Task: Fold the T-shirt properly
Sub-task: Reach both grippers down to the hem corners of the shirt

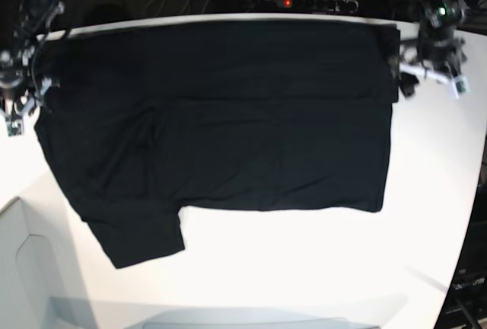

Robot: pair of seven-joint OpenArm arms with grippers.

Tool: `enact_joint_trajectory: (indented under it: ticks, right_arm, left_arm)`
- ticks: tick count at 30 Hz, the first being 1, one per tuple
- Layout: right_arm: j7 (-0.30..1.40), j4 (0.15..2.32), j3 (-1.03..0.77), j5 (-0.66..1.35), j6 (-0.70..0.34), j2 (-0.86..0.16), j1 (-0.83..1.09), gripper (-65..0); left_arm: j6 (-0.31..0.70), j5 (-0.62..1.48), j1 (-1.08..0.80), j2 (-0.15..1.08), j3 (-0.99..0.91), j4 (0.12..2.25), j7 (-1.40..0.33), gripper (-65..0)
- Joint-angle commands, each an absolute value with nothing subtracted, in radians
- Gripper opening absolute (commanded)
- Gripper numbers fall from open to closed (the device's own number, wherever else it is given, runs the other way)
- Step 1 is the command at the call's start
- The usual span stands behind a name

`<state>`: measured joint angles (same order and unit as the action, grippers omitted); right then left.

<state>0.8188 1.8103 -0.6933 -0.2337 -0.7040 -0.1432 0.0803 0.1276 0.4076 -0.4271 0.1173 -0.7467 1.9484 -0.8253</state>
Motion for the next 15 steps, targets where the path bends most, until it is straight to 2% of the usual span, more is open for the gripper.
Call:
enact_joint_trajectory:
  ticks: [1,8,15]
  right_arm:
    - [0.794,1.801,-0.673,-0.225,-0.698,-0.156,0.022,-31.9]
    - [0.783,1.426,-0.573,-0.295,-0.698,-0.156,-0.357,-31.8]
    - [0.513,0.964,-0.567,-0.295,-0.698,-0.219,-0.588,-31.7]
  left_arm:
    - [0.125,0.404,-0.380,0.130,-0.753,1.966,-0.806,-13.6]
    - [0.120,0.401,-0.090,0.142,-0.699,1.860,-0.817,-13.5]
    - [0.116,0.367,0.119,0.191,-0.593,1.563,-0.803,-13.4]
